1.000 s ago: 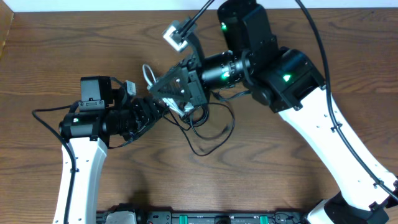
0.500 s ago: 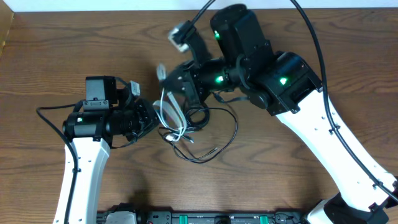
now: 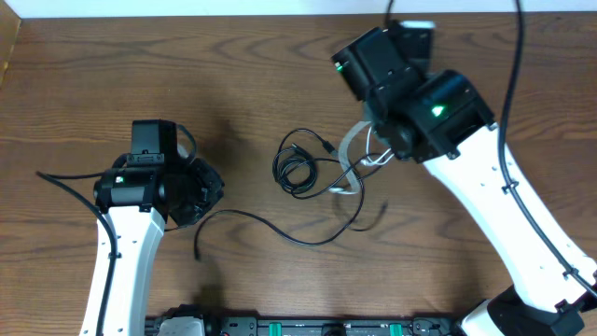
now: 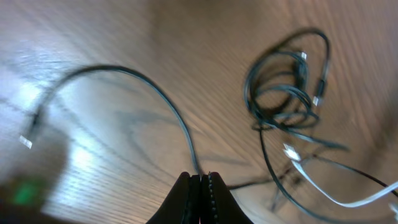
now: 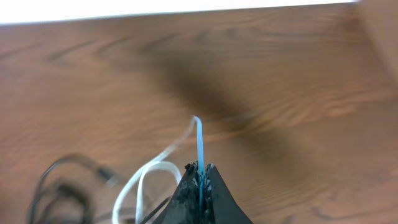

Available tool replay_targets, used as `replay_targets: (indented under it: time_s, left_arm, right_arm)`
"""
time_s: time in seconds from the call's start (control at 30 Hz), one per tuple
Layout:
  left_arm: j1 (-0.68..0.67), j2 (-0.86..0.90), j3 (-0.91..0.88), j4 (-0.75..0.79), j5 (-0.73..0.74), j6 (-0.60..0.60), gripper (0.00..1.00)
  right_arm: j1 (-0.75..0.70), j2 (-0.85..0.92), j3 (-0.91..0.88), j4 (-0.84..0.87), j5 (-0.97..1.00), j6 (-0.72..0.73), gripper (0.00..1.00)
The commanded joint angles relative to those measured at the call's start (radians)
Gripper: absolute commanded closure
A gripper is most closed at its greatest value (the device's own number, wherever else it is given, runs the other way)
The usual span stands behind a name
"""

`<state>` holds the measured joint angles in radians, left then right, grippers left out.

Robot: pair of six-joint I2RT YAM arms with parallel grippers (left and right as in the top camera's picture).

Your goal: Untangle cables

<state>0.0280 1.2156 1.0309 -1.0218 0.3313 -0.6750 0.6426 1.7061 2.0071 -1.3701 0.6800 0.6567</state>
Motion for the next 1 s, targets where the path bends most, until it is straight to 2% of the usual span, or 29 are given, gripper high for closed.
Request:
replay_targets:
  time_s: [0.0, 0.17, 0.23, 0.27, 0.33, 0.4, 0.43, 0.53, 0.6, 0.63, 0.83, 0.97]
  left_arm:
    - [-0.002, 0.0, 0.007, -0.013, -0.066, -0.067, 0.92]
    - [-0.002, -0.001, 0.007, -0.001, 0.018, -0.015, 0.88]
    - [-0.002, -0.001, 0.007, 0.009, 0.073, 0.042, 0.83]
    - [-0.002, 0.0, 0.007, 0.009, 0.093, 0.069, 0.71]
    - [-0.002, 0.0, 0.007, 0.005, 0.099, 0.098, 0.6]
    - [-0.002, 0.0, 0.007, -0.004, 0.098, 0.108, 0.5]
    - [-0.002, -0.001, 0.007, -0.008, 0.098, 0.114, 0.48]
    - [-0.002, -0.001, 0.007, -0.014, 0.098, 0.142, 0.44]
    - [-0.002, 0.0, 0.007, -0.014, 0.093, 0.144, 0.41]
    - [-0.002, 0.0, 0.007, -0.014, 0.09, 0.144, 0.4]
    - [-0.002, 0.0, 0.007, -0.013, 0.076, 0.143, 0.37]
    - [-0.002, 0.0, 0.007, -0.013, 0.076, 0.143, 0.37]
  right_arm:
    - [-0.05, -0.008, 0.006, 0.004, 0.049, 0.069, 0.95]
    - [-0.097, -0.008, 0.006, 0.071, -0.377, 0.065, 0.99]
    - [-0.101, -0.008, 0.006, 0.141, -0.549, -0.005, 0.99]
    - [-0.1, -0.008, 0.007, 0.202, -0.653, -0.077, 0.99]
    - [-0.1, -0.01, 0.007, 0.271, -0.761, -0.158, 0.99]
    - [-0.101, -0.011, 0.007, 0.297, -0.786, -0.177, 0.98]
    - [-0.102, -0.012, 0.007, 0.291, -0.768, -0.176, 0.92]
    - [-0.114, -0.011, 0.007, 0.217, -0.655, -0.176, 0.58]
    - [-0.13, -0.008, 0.006, 0.142, -0.518, -0.166, 0.33]
    - [-0.145, -0.004, 0.006, 0.104, -0.464, -0.151, 0.18]
    - [-0.306, 0.031, -0.042, -0.067, -0.458, -0.167, 0.07]
    - [-0.383, 0.047, -0.187, -0.068, -0.587, -0.319, 0.01]
